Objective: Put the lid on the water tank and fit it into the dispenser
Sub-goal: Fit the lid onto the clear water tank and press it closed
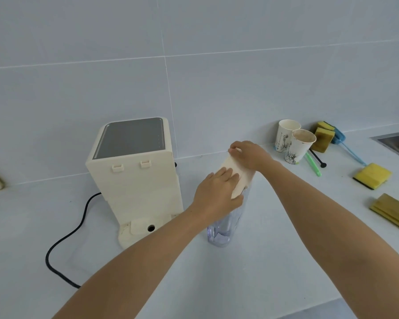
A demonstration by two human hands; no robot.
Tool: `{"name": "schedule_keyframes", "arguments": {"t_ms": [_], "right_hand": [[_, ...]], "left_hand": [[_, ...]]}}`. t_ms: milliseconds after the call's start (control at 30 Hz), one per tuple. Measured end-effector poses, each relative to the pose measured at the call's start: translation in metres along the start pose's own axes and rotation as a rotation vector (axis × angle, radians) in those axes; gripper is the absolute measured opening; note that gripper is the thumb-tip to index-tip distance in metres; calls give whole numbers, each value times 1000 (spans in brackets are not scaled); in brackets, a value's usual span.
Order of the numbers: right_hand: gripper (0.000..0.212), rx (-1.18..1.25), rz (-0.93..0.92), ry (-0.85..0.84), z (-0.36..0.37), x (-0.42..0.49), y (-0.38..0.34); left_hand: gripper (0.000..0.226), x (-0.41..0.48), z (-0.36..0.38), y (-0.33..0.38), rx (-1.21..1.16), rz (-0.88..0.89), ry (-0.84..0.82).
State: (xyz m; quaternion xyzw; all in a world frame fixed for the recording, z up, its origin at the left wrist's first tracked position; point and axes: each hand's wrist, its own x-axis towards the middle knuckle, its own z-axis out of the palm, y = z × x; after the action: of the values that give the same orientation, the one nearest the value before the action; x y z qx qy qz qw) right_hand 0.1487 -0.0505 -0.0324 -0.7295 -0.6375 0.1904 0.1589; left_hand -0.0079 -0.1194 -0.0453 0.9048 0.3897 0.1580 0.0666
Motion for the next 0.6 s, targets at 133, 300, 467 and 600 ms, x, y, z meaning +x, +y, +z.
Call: {"name": "schedule_keyframes", "arguments": {"t_ms": [133, 300, 467, 600], "right_hand": [[33, -9, 68, 40, -4, -9, 13], [29, 16, 114, 81, -10, -24, 27], [28, 112, 214, 166, -8, -42, 37], [33, 132, 279, 221, -4, -55, 42]], "left_hand": [[41, -3, -5, -13, 36, 66, -32], [48, -9, -9, -26, 16, 102, -36], [51, -10, -11, -48, 38, 40, -20], [52, -5, -15, -59, 32, -2, -56]]}}
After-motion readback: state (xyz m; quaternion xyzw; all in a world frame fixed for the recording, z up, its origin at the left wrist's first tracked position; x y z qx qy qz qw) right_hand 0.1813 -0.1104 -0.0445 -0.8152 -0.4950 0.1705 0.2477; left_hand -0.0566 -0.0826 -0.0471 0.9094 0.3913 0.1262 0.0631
